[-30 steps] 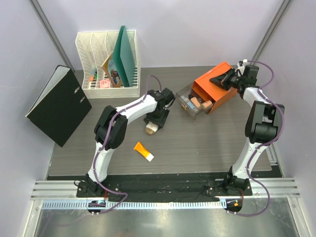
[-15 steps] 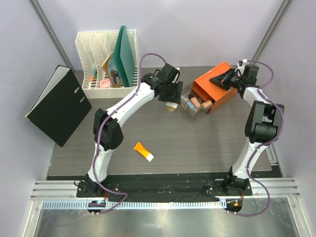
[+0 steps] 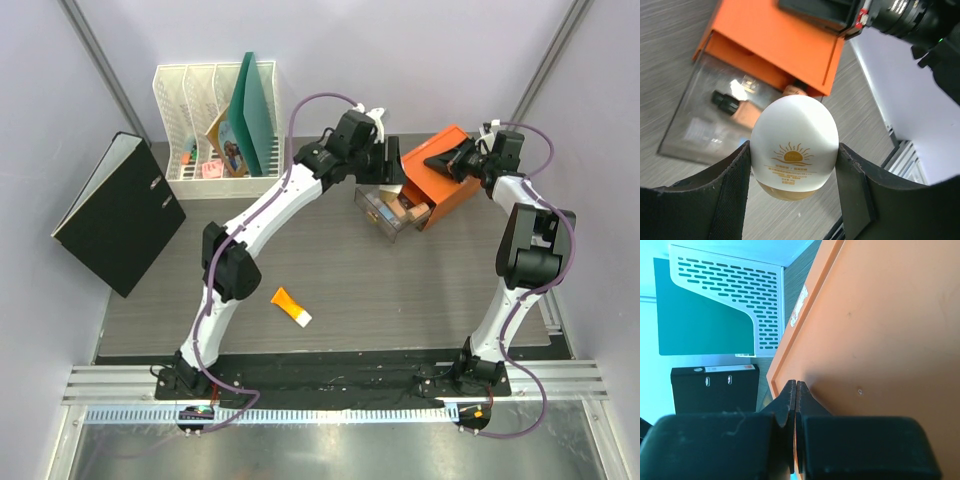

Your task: Organize the makeup

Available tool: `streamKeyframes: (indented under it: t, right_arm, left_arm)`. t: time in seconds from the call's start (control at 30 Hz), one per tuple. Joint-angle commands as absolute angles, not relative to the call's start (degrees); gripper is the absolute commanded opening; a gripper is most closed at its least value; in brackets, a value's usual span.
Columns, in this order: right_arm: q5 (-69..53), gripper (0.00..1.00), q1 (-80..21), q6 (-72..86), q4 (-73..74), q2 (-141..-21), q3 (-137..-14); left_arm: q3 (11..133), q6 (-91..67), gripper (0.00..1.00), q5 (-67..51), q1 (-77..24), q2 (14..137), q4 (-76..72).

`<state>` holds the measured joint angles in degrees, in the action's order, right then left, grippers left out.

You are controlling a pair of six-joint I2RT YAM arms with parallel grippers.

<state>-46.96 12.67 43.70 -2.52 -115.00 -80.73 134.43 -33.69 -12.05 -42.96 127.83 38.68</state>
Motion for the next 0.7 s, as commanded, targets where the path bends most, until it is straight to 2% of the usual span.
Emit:
streamKeyframes:
  t: [0.0, 0.07, 0.17, 0.2, 0.27, 0.3, 0.37, 0.47, 0.67]
  right_arm:
    - [-38.4, 0.01, 14.3, 36.9, 12.9, -125.5, -74.1]
    - [-38.4, 0.01, 14.3, 36.8, 13.0, -125.6, -74.1]
    - [-38.6, 0.01, 14.3, 37.0, 12.9, -125.7, -74.2]
    - [-38.6, 0.01, 14.3, 37.0, 12.9, -125.7, -74.3]
    - [-38.6, 0.01, 14.3, 37.0, 12.9, -125.9, -74.4]
    - [-38.6, 0.01, 14.3, 37.0, 12.9, -125.9, -74.4]
    - [-38.7, 0.01, 14.3, 37.0, 12.9, -126.0, -74.4]
    - [-38.7, 0.01, 14.3, 36.9, 12.9, -126.0, -74.4]
    - [-38.8, 0.01, 14.3, 36.9, 12.9, -126.1, -74.2]
  left_arm:
    - [137.0, -36.5, 0.20, -13.3, -43.6, 130.2, 32.1]
    - [137.7, -36.6, 0.27, -13.2, -43.6, 131.6, 32.1]
    - [137.5, -37.0, 0.49, -12.9, -43.6, 132.6, 31.7]
    - [137.5, -36.9, 0.60, -12.8, -43.6, 133.1, 31.6]
    - [137.5, -36.6, 0.69, -12.5, -43.6, 133.8, 31.1]
    - [137.5, -36.2, 0.80, -12.9, -43.6, 133.9, 30.0]
    - [137.5, -35.7, 0.89, -12.3, -43.6, 134.1, 29.0]
    - [137.6, -34.8, 0.96, -10.0, -43.6, 134.0, 27.3]
    - [138.0, -32.5, 0.96, -8.3, -42.9, 131.9, 26.6]
